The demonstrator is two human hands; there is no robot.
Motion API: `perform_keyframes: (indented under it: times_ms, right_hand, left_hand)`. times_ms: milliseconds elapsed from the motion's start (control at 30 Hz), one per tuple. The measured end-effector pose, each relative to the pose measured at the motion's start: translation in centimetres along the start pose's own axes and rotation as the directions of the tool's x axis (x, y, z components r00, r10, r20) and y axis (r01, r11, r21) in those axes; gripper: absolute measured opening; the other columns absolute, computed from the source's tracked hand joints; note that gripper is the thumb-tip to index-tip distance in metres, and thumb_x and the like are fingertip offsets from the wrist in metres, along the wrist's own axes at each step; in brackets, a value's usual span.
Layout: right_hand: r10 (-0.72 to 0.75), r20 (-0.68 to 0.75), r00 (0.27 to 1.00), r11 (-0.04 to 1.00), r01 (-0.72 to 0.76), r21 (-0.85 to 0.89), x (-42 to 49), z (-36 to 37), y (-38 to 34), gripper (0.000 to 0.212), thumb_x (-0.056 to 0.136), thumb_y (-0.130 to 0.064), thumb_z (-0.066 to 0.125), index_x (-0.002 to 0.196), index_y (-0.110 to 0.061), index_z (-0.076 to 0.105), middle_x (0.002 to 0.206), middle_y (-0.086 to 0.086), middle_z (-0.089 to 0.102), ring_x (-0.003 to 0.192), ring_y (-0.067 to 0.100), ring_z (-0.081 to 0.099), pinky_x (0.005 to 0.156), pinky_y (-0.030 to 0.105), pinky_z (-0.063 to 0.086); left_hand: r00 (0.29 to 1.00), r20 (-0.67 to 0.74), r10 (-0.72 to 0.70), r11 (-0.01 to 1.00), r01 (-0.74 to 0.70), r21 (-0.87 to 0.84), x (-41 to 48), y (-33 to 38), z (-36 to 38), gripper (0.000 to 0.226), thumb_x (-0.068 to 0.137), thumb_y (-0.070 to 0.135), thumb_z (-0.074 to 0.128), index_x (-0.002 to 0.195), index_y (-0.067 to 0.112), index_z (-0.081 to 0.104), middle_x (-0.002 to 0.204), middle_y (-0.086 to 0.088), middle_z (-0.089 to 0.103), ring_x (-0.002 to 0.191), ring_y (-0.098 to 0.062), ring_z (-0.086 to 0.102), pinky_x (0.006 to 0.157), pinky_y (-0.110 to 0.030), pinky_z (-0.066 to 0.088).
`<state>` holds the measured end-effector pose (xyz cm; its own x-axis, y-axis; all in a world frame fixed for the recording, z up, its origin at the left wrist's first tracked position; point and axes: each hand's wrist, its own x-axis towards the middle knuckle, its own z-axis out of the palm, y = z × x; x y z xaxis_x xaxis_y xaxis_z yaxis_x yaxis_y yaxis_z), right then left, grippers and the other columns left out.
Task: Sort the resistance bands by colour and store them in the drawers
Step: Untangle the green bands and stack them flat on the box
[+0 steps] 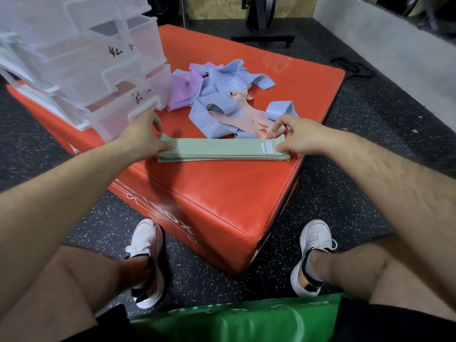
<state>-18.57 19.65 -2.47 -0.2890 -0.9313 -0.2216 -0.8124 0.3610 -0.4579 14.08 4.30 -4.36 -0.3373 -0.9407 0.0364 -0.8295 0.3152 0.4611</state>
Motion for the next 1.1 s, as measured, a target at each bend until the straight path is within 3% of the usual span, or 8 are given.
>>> perform_keyframes:
  times_ms: [167, 300, 400, 567, 700, 800, 1000, 1100]
  right_hand:
    - [-0.065, -0.021, 0.998, 0.983, 0.06, -0.175, 0.3, 0.4, 0.6, 0.02, 0.089, -0.024, 0.07, 0.104, -0.033, 0.061, 0.078, -0.015, 0.048, 0.068, 0.015, 0.055, 0.057, 0.029, 0.038]
    - [-0.077, -0.015, 0.997, 0.923, 0.065, -0.38, 0.1, -0.6, -0.7, 0.025, 0.089, -0.042, 0.066, 0.114, -0.043, 0.064, 0.11, 0.002, 0.053, 0.098, 0.024, 0.059, 0.083, 0.036, 0.049]
    - [-0.181, -0.127, 0.975, 0.832, 0.083, -0.548, -0.1, -0.7, -2.6, 0.029, 0.098, -0.051, 0.049, 0.124, -0.042, 0.059, 0.122, 0.007, 0.052, 0.111, 0.032, 0.054, 0.082, 0.039, 0.039]
    - [-0.422, 0.047, 0.905, 0.806, 0.399, -0.437, 0.3, 2.0, -5.6, 0.029, 0.1, -0.04, 0.051, 0.123, -0.03, 0.064, 0.12, -0.001, 0.06, 0.118, 0.025, 0.052, 0.092, 0.04, 0.041]
    - [-0.413, 0.094, 0.906, 0.769, 0.402, -0.497, 1.4, 3.6, -6.3, 0.035, 0.101, -0.036, 0.05, 0.133, -0.025, 0.057, 0.129, 0.004, 0.055, 0.125, 0.028, 0.047, 0.094, 0.04, 0.036]
    - [-0.39, 0.079, 0.917, 0.77, 0.372, -0.519, 1.9, 4.0, -6.6, 0.039, 0.1, -0.034, 0.05, 0.138, -0.025, 0.051, 0.132, 0.006, 0.052, 0.125, 0.03, 0.044, 0.1, 0.042, 0.033]
    - [-0.383, 0.094, 0.919, 0.785, 0.378, -0.491, 2.0, 3.5, -7.0, 0.037, 0.095, -0.034, 0.053, 0.131, -0.026, 0.058, 0.126, 0.004, 0.054, 0.121, 0.029, 0.047, 0.1, 0.041, 0.036]
    - [-0.465, -0.074, 0.882, 0.832, 0.406, -0.377, 2.8, 2.9, -7.6, 0.026, 0.092, -0.027, 0.052, 0.112, -0.021, 0.066, 0.112, 0.003, 0.061, 0.111, 0.028, 0.053, 0.092, 0.043, 0.046]
  left_hand:
    - [0.995, 0.059, 0.079, 0.995, -0.083, 0.054, 0.1, -0.9, 1.1, 0.027, 0.084, 0.028, 0.075, 0.083, 0.013, 0.053, 0.081, -0.009, 0.058, 0.085, -0.035, 0.059, 0.068, -0.035, 0.04]
    - [0.994, 0.06, 0.093, 0.968, -0.105, 0.228, 0.4, 0.0, 0.0, 0.026, 0.078, 0.039, 0.078, 0.076, 0.024, 0.057, 0.099, -0.012, 0.061, 0.105, -0.035, 0.055, 0.089, -0.036, 0.042]
    - [0.983, -0.048, 0.178, 0.927, -0.151, 0.342, 0.0, 2.5, 0.0, 0.017, 0.078, 0.041, 0.072, 0.081, 0.026, 0.065, 0.106, -0.01, 0.055, 0.113, -0.036, 0.048, 0.096, -0.039, 0.037]
    - [0.917, 0.182, 0.354, 0.87, -0.395, 0.296, -0.5, 4.7, 2.9, 0.03, 0.09, 0.051, 0.052, 0.11, 0.032, 0.062, 0.114, 0.001, 0.064, 0.11, -0.028, 0.058, 0.09, -0.042, 0.046]
    - [0.892, 0.324, 0.314, 0.878, -0.403, 0.259, 0.4, 5.1, 3.3, 0.041, 0.091, 0.05, 0.054, 0.129, 0.035, 0.054, 0.124, 0.004, 0.055, 0.118, -0.023, 0.053, 0.098, -0.045, 0.044]
    - [0.863, 0.382, 0.33, 0.886, -0.423, 0.19, 1.7, 4.6, 3.0, 0.044, 0.085, 0.051, 0.065, 0.122, 0.029, 0.059, 0.115, -0.001, 0.055, 0.111, -0.025, 0.054, 0.096, -0.044, 0.045]
    - [0.839, 0.404, 0.364, 0.878, -0.454, 0.151, 2.4, 4.9, 2.6, 0.037, 0.082, 0.047, 0.068, 0.109, 0.022, 0.066, 0.101, 0.001, 0.058, 0.097, -0.021, 0.056, 0.086, -0.034, 0.047]
    - [0.907, 0.231, 0.352, 0.928, -0.371, 0.044, 3.4, 5.1, 1.7, 0.029, 0.084, 0.037, 0.065, 0.107, 0.02, 0.068, 0.1, 0.004, 0.066, 0.089, -0.015, 0.062, 0.077, -0.026, 0.044]
